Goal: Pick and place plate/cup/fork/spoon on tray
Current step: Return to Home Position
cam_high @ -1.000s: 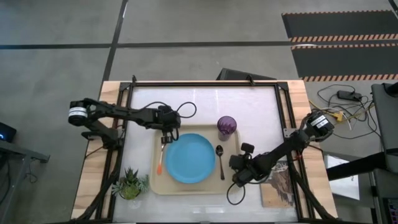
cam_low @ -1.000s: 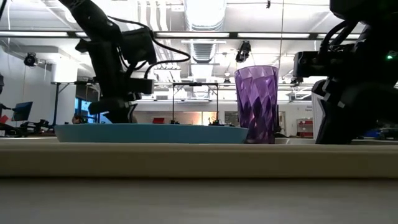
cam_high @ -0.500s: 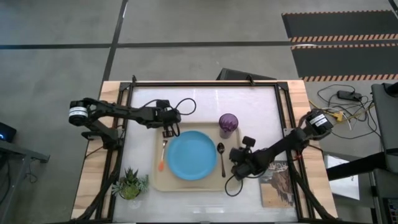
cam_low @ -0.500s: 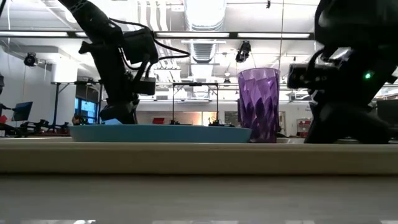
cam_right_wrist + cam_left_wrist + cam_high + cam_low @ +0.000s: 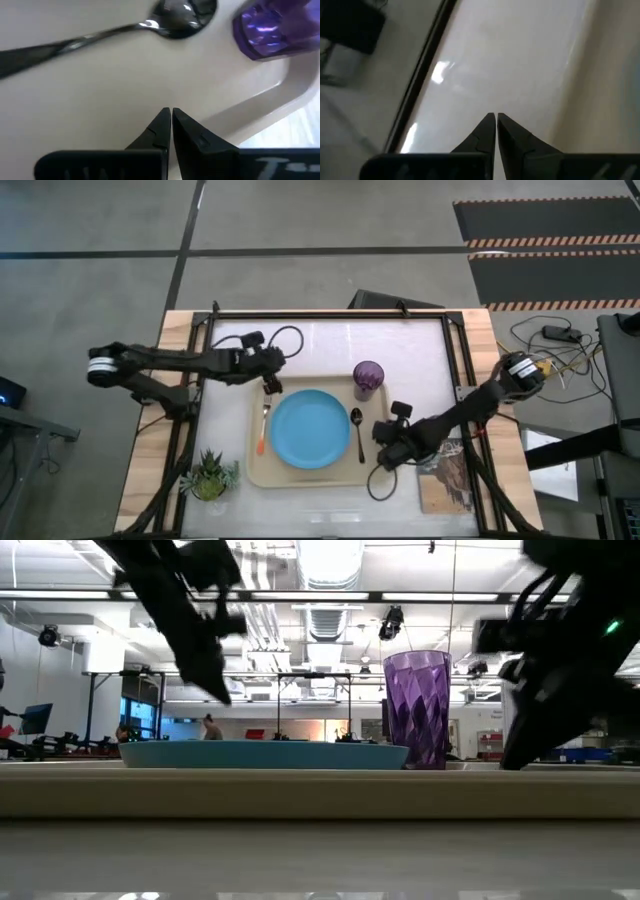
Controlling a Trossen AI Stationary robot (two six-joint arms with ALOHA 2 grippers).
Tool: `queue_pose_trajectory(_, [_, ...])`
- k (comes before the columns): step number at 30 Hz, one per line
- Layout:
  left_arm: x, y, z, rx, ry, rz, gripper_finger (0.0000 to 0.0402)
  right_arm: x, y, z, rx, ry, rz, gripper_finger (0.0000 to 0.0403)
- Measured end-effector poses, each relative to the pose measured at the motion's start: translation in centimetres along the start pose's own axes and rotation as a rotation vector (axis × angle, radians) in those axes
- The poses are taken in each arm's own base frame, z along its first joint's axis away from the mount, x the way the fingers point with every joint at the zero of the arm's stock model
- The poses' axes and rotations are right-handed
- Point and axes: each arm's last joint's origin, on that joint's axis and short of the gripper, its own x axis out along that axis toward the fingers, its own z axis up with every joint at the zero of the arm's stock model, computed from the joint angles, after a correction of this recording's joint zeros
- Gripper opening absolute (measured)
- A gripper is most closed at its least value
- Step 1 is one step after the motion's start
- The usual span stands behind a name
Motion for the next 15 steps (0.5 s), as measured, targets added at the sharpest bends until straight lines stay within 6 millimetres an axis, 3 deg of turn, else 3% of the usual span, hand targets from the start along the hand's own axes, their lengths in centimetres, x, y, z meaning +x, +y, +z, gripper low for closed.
queue_pose_trajectory(4, [-4.1,-0.6,0.3,-0.085,-0.161,-0.150,0.0000,-2.6,0.7,-0.5,-0.046,-0.062,0.090,0.0008])
queue_pose_trajectory(9, [-8.2,-3.5,-1.1,0.011,-0.435,-0.333,0.0000,-6.2,1.3,-0.5,-0.195,-0.285,0.214,0.0008])
queue_pose_trajectory(15, [-10.1,-5.7,-4.1,-0.018,-0.709,-0.470,0.0000,-8.8,-0.8,0.9,-0.357,-0.683,0.360,0.0008])
